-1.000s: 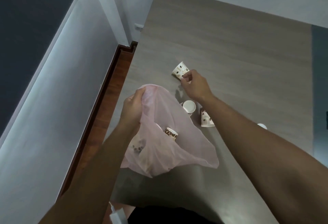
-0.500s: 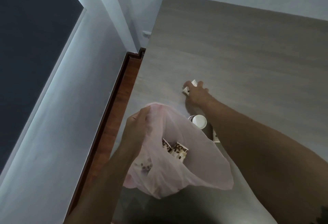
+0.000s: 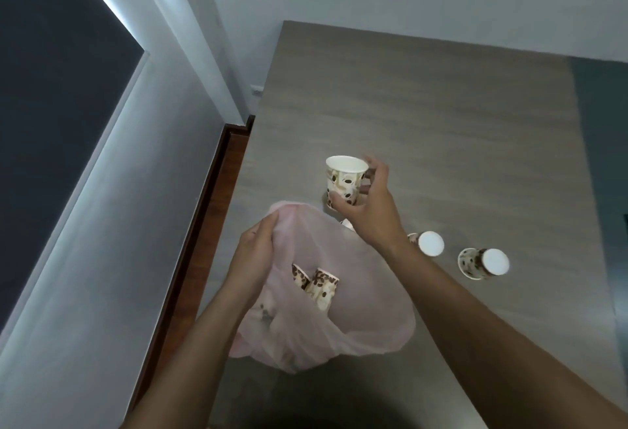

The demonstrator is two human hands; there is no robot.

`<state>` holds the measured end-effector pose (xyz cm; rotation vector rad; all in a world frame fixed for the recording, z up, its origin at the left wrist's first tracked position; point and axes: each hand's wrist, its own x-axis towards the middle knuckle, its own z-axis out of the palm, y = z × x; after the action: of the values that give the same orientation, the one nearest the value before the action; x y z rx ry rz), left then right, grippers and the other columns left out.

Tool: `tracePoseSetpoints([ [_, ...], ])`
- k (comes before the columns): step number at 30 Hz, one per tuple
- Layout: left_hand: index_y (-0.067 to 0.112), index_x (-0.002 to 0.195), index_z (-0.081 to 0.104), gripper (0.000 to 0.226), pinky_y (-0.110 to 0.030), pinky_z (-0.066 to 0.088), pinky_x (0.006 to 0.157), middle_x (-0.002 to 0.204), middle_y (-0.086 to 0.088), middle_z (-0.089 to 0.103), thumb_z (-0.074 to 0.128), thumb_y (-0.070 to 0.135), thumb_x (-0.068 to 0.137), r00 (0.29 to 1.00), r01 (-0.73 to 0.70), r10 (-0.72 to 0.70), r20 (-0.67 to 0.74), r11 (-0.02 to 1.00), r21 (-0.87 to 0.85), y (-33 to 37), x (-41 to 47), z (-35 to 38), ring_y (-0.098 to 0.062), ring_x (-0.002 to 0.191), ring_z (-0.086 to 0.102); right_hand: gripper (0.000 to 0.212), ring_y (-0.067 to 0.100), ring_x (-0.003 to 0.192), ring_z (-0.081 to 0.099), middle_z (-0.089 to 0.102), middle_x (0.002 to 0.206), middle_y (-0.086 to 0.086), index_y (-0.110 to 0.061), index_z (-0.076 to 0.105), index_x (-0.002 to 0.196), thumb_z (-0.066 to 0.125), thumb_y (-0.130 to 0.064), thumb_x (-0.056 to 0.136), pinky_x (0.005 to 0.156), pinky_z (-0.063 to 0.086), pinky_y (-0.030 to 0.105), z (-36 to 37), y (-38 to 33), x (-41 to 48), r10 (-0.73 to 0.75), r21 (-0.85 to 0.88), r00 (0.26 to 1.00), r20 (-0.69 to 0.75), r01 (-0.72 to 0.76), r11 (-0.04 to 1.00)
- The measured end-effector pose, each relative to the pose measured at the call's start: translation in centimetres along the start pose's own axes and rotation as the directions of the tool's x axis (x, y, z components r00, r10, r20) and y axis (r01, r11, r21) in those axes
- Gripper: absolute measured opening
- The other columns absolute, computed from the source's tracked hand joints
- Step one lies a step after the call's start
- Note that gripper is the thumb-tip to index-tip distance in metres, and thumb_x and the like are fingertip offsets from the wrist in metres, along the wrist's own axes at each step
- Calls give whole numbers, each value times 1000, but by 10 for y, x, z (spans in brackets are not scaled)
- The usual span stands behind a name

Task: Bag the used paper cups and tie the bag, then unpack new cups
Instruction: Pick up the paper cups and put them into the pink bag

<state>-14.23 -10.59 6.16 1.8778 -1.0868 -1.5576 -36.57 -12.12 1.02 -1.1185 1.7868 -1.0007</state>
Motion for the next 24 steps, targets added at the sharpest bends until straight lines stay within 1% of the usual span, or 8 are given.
tracePoseSetpoints([
  [1,26,129,80,46,-34,62,96,116,4,83,41,48,119,1000,-15,15,13,1000,-6,0,-5,3,-14,113,77,94,-16,104,67,60,134,-12,-25,30,158,92,-26,87,83,55,8,-1,-4,-17,-12,45,1000,-13,12,999],
  [3,25,144,75,52,-42,56,114,133,1,79,38,52,119,998,-49,49,42,999,-3,-1,-15,7,-19,128,73,91,0,112,72,64,139,-7,-30,33,152,93,-30,83,94,64,29,3,-5,-53,-11,132,1000,-24,14,991],
  [6,21,154,67,60,-36,50,111,141,-3,72,33,56,119,991,-124,121,62,991,56,-1,-33,11,-19,136,65,84,12,123,72,63,140,-7,-33,36,143,92,-31,80,100,64,50,13,2,-104,9,219,1000,19,-13,976],
  [9,22,142,72,55,-20,50,89,118,8,76,32,53,120,984,-170,164,74,982,87,-1,-56,14,0,109,68,84,13,121,73,64,137,-10,-35,37,142,92,-31,79,101,63,51,24,14,-148,49,237,998,49,-59,970],
  [13,34,122,65,35,-5,42,70,100,20,67,33,49,121,980,-165,150,128,979,116,-8,-87,23,14,90,57,78,6,103,73,70,125,-9,-40,41,146,90,-31,86,93,63,32,26,20,-188,68,140,980,186,-95,986],
  [17,25,114,79,52,-14,51,72,99,7,82,38,55,119,956,-204,147,254,954,218,-17,-113,30,-6,95,77,59,14,109,69,70,124,-5,-25,55,136,68,-51,85,97,58,39,21,14,-206,89,30,950,300,-102,994],
  [21,26,127,80,58,-27,56,97,111,1,85,37,64,116,936,-224,143,323,947,229,-16,-129,40,-11,107,78,42,36,123,66,64,138,18,-8,53,143,63,-8,102,103,57,47,16,14,-210,154,-196,946,284,-100,975],
  [24,8,106,78,59,-25,52,76,77,3,75,44,55,117,937,-247,181,298,948,202,-17,-133,49,-10,73,71,33,30,106,73,75,117,6,-16,68,121,59,-35,95,96,61,54,11,25,-213,171,-171,949,265,-129,977],
])
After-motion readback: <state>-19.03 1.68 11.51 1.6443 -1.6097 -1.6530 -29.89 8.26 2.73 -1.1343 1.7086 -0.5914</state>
